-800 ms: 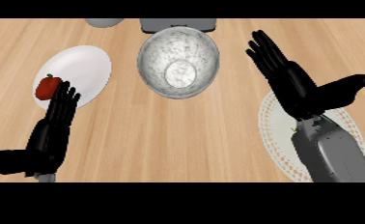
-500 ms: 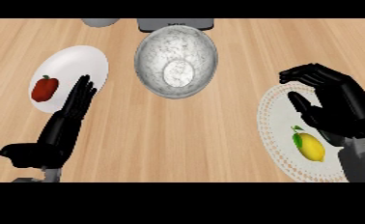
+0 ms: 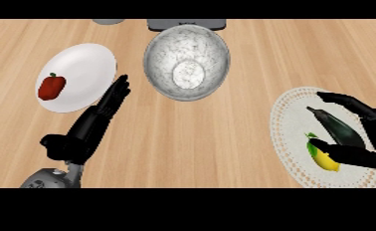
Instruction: Pick the lemon from the placemat and place it in the bowl
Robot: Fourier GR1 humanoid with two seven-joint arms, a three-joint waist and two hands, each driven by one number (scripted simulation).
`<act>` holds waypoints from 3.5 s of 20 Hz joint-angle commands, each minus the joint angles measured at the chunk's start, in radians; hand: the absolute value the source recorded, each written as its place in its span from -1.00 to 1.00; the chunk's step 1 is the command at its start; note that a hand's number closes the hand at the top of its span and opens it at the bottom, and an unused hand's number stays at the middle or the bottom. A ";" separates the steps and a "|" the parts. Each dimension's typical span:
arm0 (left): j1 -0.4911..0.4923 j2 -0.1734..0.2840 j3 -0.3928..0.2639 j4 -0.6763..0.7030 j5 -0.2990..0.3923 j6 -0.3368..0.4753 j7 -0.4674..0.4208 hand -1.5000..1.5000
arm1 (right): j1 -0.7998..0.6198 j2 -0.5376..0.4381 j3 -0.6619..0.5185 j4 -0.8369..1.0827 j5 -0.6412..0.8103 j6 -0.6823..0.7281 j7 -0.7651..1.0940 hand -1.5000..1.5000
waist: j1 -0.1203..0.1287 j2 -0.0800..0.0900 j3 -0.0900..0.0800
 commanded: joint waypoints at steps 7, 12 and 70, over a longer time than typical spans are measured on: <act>-0.050 -0.057 -0.030 0.054 -0.033 -0.011 0.007 0.00 | -0.023 -0.299 0.097 -0.084 0.371 0.059 0.186 -1.00 | 0.022 -0.001 -0.005; -0.052 -0.057 -0.032 0.043 -0.035 -0.012 0.033 0.00 | -0.028 -0.447 0.189 -0.166 0.361 0.359 0.404 -1.00 | 0.026 -0.003 -0.007; 0.035 -0.291 0.176 0.019 -0.291 -0.221 0.082 0.00 | -0.052 0.002 0.124 -0.005 0.933 0.383 0.314 1.00 | 0.024 -0.001 -0.001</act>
